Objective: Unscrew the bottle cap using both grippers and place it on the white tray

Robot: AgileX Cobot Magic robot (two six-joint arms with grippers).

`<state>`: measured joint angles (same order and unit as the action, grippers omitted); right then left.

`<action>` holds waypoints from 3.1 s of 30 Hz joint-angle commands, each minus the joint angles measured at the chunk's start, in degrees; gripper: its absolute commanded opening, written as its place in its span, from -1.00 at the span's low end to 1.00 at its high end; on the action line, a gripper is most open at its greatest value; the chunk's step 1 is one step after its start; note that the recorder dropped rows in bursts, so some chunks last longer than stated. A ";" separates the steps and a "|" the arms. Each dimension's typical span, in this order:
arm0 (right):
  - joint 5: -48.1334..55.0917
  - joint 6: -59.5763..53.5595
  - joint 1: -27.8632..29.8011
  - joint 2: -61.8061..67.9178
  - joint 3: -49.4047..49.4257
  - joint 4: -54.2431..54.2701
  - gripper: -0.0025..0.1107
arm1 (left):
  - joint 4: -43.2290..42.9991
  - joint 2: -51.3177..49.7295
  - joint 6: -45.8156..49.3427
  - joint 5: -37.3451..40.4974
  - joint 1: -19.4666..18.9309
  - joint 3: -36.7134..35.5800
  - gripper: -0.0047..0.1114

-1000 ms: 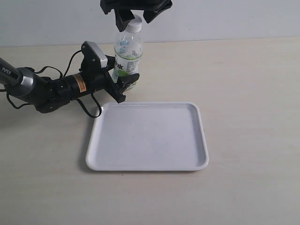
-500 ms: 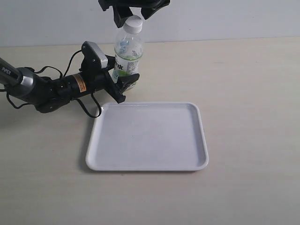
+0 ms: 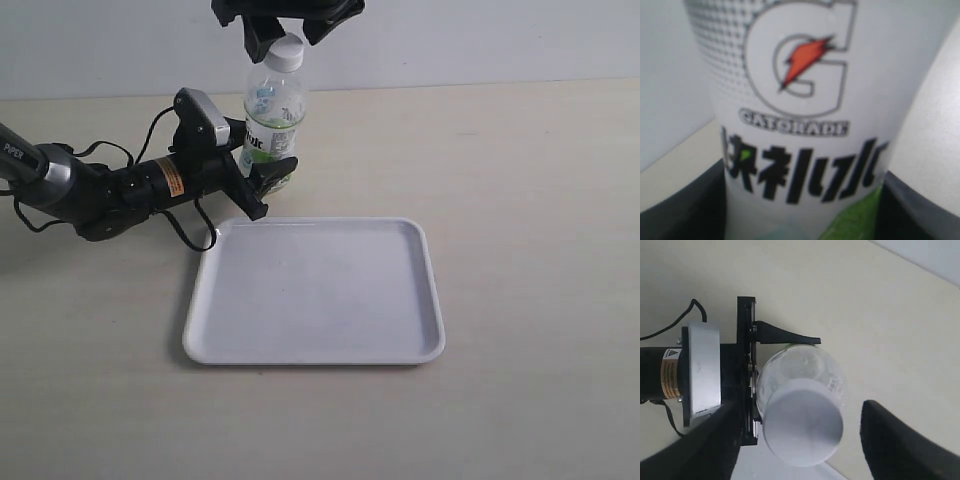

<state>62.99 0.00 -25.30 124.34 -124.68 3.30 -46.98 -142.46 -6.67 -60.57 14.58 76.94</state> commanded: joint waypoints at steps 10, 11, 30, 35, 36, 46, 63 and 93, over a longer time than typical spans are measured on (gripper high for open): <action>-0.41 0.00 -0.02 0.47 -0.36 -0.91 0.04 | -0.43 -0.02 0.45 1.82 0.35 -0.44 -0.92; -0.41 0.00 -0.02 0.47 -0.36 -0.91 0.02 | -0.43 -0.02 0.45 1.82 0.35 -0.44 -0.92; 1.15 -9.92 -0.02 0.47 -0.36 -0.89 -0.96 | -0.54 -0.02 0.46 1.82 0.35 -0.44 -0.92; 1.15 -16.26 -0.02 0.47 -0.36 -0.89 -0.96 | -0.87 -0.02 0.35 1.82 0.35 -0.44 -0.92; 1.15 -17.91 -0.02 0.47 -0.36 -0.89 -0.96 | -0.85 -0.02 0.24 1.82 0.35 -0.44 -0.92; 1.15 -35.29 -0.02 0.47 -0.36 -0.89 -0.96 | -0.85 -0.02 0.11 1.82 0.35 -0.44 -0.92; 0.37 -69.99 -0.02 0.47 -0.36 -0.51 -0.96 | -2.31 -0.02 0.10 2.19 0.35 -0.44 -0.92; 0.27 -114.87 -0.02 0.47 -0.36 0.96 -0.96 | -2.30 -0.02 0.10 2.03 0.35 -0.44 -0.92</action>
<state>64.29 -110.41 -25.30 124.84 -124.81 4.35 -47.61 -142.46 -6.23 -60.57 14.58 76.94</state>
